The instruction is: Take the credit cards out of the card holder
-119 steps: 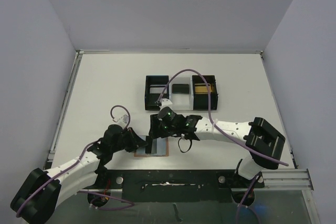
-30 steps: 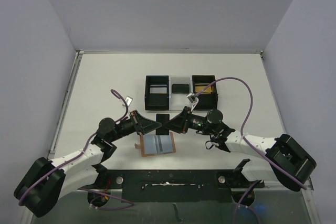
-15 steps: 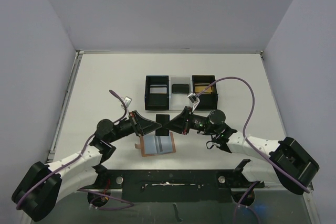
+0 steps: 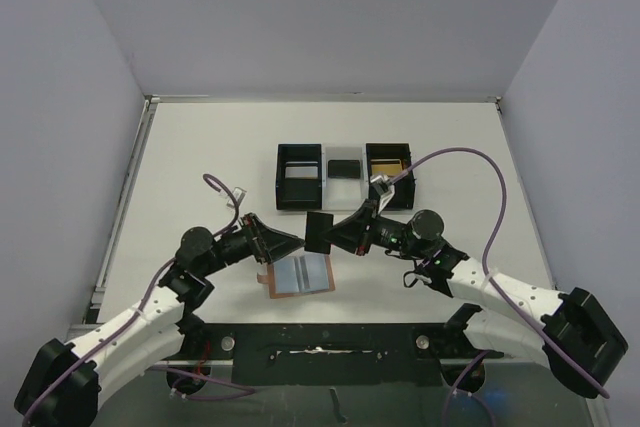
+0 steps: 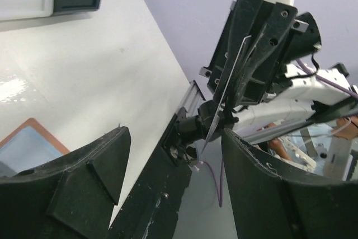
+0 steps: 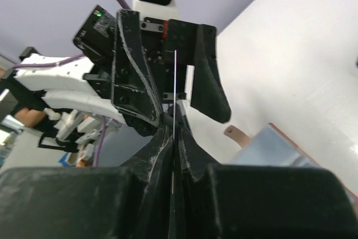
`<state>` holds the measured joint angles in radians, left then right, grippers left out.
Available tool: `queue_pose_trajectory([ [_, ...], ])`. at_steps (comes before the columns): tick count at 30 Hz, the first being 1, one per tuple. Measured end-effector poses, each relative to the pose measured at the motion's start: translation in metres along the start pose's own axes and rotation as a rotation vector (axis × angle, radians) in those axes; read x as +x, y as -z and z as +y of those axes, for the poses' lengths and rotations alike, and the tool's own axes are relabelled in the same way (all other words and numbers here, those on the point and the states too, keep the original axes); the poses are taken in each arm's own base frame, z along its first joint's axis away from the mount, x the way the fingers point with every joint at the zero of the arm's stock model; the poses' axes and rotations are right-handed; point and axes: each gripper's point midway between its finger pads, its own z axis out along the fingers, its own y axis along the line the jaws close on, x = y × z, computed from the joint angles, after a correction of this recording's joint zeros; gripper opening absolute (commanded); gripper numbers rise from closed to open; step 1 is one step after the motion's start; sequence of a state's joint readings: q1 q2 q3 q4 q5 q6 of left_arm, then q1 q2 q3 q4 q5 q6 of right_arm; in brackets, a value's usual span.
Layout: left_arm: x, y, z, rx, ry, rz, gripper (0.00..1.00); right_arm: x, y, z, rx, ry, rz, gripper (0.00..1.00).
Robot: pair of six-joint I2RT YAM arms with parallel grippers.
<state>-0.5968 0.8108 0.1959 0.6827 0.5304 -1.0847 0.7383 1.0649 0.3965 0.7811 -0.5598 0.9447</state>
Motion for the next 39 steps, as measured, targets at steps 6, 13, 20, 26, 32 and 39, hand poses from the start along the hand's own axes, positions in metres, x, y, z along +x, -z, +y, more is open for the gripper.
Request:
queue_pose_trajectory([
  [6, -0.019, 0.005, 0.015, -0.187, -0.090, -0.049, 0.67, -0.008, 0.013, -0.028, 0.198, 0.079, -0.027, 0.00],
  [13, -0.055, 0.025, 0.019, -0.412, -0.232, -0.130, 0.69, -0.048, 0.031, -0.065, 0.517, 0.338, -0.072, 0.00],
  [20, -0.069, 0.053, 0.047, -0.664, -0.289, -0.152, 0.70, -0.086, 0.052, -0.125, 0.906, 0.739, 0.047, 0.00],
  [26, -0.073, 0.067, 0.066, -0.802, -0.339, -0.130, 0.71, -0.092, 0.047, -0.170, 1.025, 1.033, 0.328, 0.00],
  [32, -0.065, 0.074, 0.083, -0.883, -0.353, -0.053, 0.71, -0.105, 0.029, -0.192, 1.017, 1.237, 0.514, 0.00],
  [39, -0.070, 0.074, 0.079, -0.882, -0.379, -0.058, 0.72, -0.107, 0.014, -0.223, 0.957, 1.281, 0.619, 0.00],
])
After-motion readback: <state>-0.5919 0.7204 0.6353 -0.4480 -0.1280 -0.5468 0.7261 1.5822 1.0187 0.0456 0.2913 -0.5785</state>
